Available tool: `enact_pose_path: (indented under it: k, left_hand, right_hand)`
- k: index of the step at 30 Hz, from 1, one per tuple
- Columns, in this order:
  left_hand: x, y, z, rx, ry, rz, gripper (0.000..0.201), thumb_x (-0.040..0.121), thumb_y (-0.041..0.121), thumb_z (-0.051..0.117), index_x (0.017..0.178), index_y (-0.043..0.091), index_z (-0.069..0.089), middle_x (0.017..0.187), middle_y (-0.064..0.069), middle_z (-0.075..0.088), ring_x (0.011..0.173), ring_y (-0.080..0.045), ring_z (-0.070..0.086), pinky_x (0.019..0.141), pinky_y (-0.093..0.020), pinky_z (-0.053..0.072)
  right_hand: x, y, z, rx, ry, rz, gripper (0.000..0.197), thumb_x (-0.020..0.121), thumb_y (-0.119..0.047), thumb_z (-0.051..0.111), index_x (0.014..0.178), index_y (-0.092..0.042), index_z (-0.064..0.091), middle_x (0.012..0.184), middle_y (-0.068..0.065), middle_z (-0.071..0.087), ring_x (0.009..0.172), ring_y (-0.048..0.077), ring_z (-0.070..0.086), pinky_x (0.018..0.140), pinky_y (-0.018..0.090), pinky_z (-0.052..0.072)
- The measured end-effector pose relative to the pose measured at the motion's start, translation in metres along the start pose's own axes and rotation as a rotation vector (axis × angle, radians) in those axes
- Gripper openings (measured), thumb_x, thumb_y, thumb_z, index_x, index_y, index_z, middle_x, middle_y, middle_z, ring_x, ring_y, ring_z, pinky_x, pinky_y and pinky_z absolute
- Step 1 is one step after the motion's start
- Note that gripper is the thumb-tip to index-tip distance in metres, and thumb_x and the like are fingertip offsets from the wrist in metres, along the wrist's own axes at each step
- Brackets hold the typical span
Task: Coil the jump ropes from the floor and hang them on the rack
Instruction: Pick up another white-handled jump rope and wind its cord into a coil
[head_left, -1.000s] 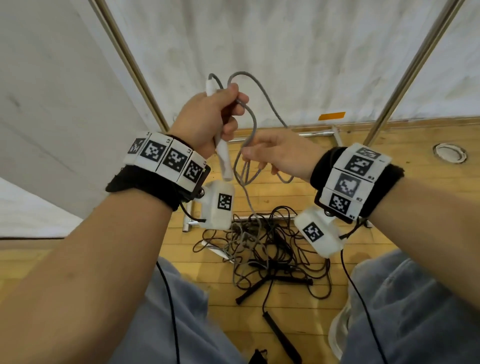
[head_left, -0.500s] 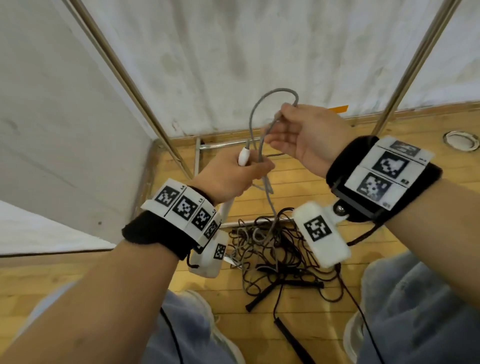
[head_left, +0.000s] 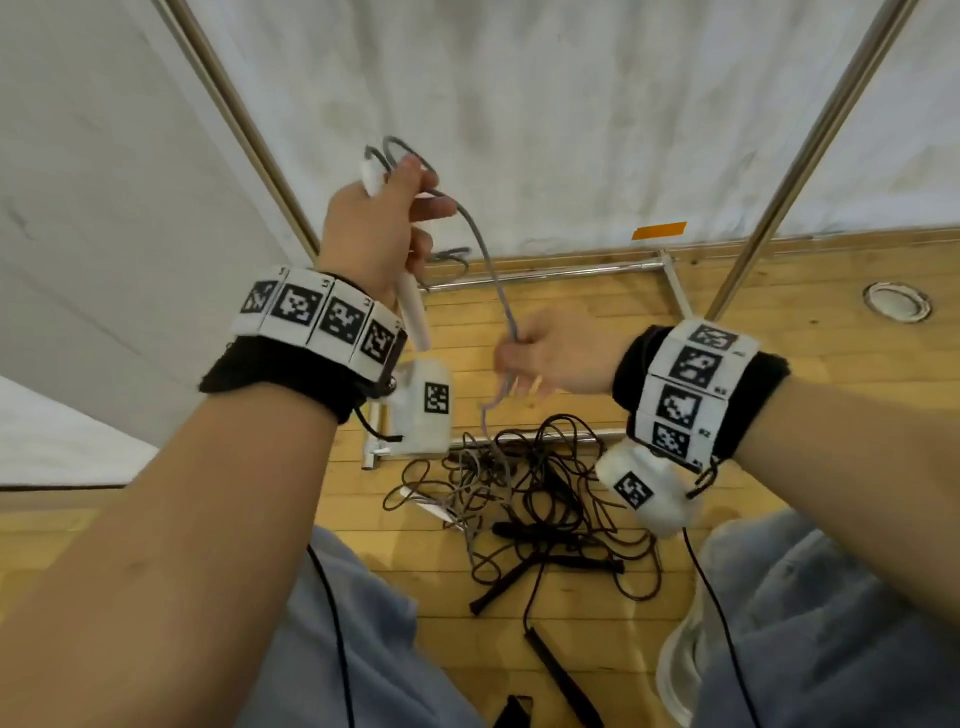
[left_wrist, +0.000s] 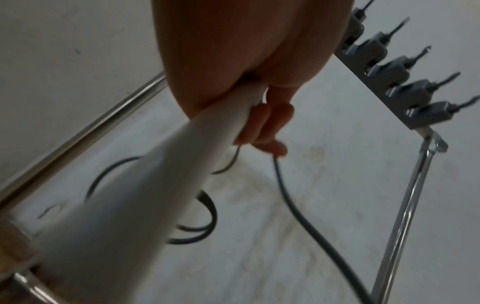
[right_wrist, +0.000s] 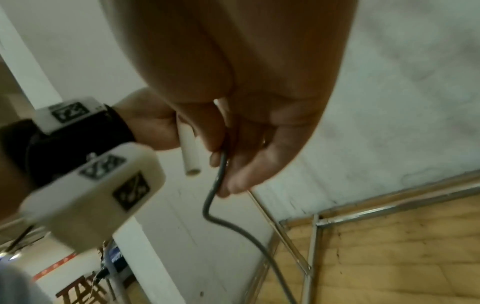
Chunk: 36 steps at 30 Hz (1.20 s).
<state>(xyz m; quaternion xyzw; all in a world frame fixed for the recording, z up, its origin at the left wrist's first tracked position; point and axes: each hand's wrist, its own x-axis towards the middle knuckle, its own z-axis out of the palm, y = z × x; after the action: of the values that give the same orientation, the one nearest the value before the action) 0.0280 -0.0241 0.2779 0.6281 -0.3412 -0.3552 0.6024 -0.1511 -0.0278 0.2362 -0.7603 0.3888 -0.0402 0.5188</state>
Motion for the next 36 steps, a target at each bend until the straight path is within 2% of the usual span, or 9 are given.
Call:
enact_pose_path:
  k: [5, 11, 14, 17, 21, 24, 27, 31, 36]
  left_hand:
    - [-0.019, -0.009, 0.007, 0.275, -0.294, -0.104, 0.026, 0.088, 0.036, 0.064, 0.086, 0.010, 0.065, 0.077, 0.000, 0.073, 0.044, -0.010, 0.047, 0.042, -0.022, 0.035]
    - [-0.048, -0.011, 0.018, 0.431, -0.643, -0.023, 0.002, 0.084, 0.013, 0.066, 0.084, 0.012, 0.069, 0.088, -0.011, 0.068, 0.056, -0.009, 0.051, 0.046, -0.025, 0.039]
    - [-0.056, -0.012, 0.022, 0.560, -0.601, 0.071, 0.018, 0.092, 0.022, 0.060, 0.079, 0.016, 0.071, 0.076, 0.005, 0.070, 0.058, -0.005, 0.055, 0.051, -0.026, 0.042]
    - [-0.055, -0.008, 0.023, 0.434, -0.429, 0.138, 0.021, 0.093, 0.023, 0.059, 0.082, 0.010, 0.071, 0.075, -0.005, 0.071, 0.058, -0.009, 0.057, 0.046, -0.020, 0.042]
    - [-0.050, -0.002, 0.022, 0.286, -0.245, 0.173, 0.019, 0.091, 0.020, 0.063, 0.082, 0.005, 0.069, 0.063, -0.004, 0.067, 0.051, -0.007, 0.061, 0.044, -0.014, 0.041]
    - [-0.046, 0.002, 0.019, 0.134, -0.168, 0.132, 0.018, 0.091, 0.015, 0.063, 0.075, 0.006, 0.066, 0.054, 0.003, 0.066, 0.047, -0.006, 0.061, 0.042, -0.012, 0.040]
    - [-0.040, 0.004, 0.015, 0.079, -0.113, 0.103, 0.017, 0.091, 0.020, 0.063, 0.077, 0.010, 0.065, 0.058, 0.003, 0.068, 0.052, -0.008, 0.065, 0.041, -0.015, 0.039]
    - [-0.027, 0.006, 0.004, -0.007, -0.006, 0.112, 0.017, 0.091, 0.025, 0.063, 0.078, 0.014, 0.065, 0.064, 0.002, 0.071, 0.060, -0.010, 0.068, 0.043, -0.016, 0.040]
    - [-0.012, -0.001, -0.004, 0.055, -0.011, -0.002, 0.038, 0.093, 0.046, 0.053, 0.080, 0.014, 0.067, 0.062, 0.004, 0.066, 0.050, -0.009, 0.057, 0.041, -0.019, 0.037]
  right_hand:
    - [-0.002, -0.024, -0.030, 0.503, 0.361, -0.110, 0.024, 0.098, -0.011, 0.045, 0.076, -0.007, 0.055, 0.067, 0.012, 0.061, 0.049, 0.015, 0.060, 0.051, 0.024, 0.051]
    - [-0.020, -0.043, -0.056, 0.839, 0.505, -0.209, 0.025, 0.100, -0.019, 0.044, 0.079, -0.008, 0.052, 0.063, 0.007, 0.062, 0.049, 0.013, 0.059, 0.049, 0.020, 0.049]
    - [-0.027, -0.045, -0.067, 0.965, 0.534, -0.265, 0.027, 0.099, -0.025, 0.045, 0.080, -0.008, 0.054, 0.063, 0.005, 0.064, 0.054, 0.013, 0.062, 0.054, 0.021, 0.052]
    - [-0.031, -0.039, -0.064, 0.967, 0.433, -0.214, 0.027, 0.095, -0.033, 0.052, 0.094, -0.006, 0.057, 0.078, 0.007, 0.065, 0.072, 0.019, 0.066, 0.069, 0.027, 0.055]
    - [-0.028, -0.026, -0.035, 0.594, 0.227, -0.133, 0.010, 0.087, -0.010, 0.058, 0.096, -0.007, 0.061, 0.091, 0.014, 0.062, 0.083, 0.019, 0.060, 0.077, 0.031, 0.048]
    - [-0.022, -0.015, -0.012, 0.339, 0.096, -0.081, 0.009, 0.087, -0.012, 0.061, 0.093, -0.014, 0.066, 0.099, 0.009, 0.069, 0.089, 0.015, 0.062, 0.086, 0.034, 0.049]
    - [-0.012, -0.008, 0.006, 0.158, 0.002, -0.049, 0.011, 0.092, -0.020, 0.057, 0.085, -0.024, 0.064, 0.083, -0.008, 0.069, 0.080, 0.009, 0.063, 0.077, 0.028, 0.050]
    - [-0.002, 0.006, 0.017, -0.283, -0.152, 0.031, 0.025, 0.098, -0.027, 0.045, 0.080, -0.017, 0.060, 0.084, -0.003, 0.066, 0.079, 0.012, 0.061, 0.073, 0.025, 0.047]
    - [0.001, -0.004, 0.000, -0.021, -0.020, 0.044, 0.034, 0.100, -0.024, 0.043, 0.074, -0.009, 0.059, 0.069, 0.006, 0.064, 0.053, 0.009, 0.060, 0.052, 0.017, 0.050]
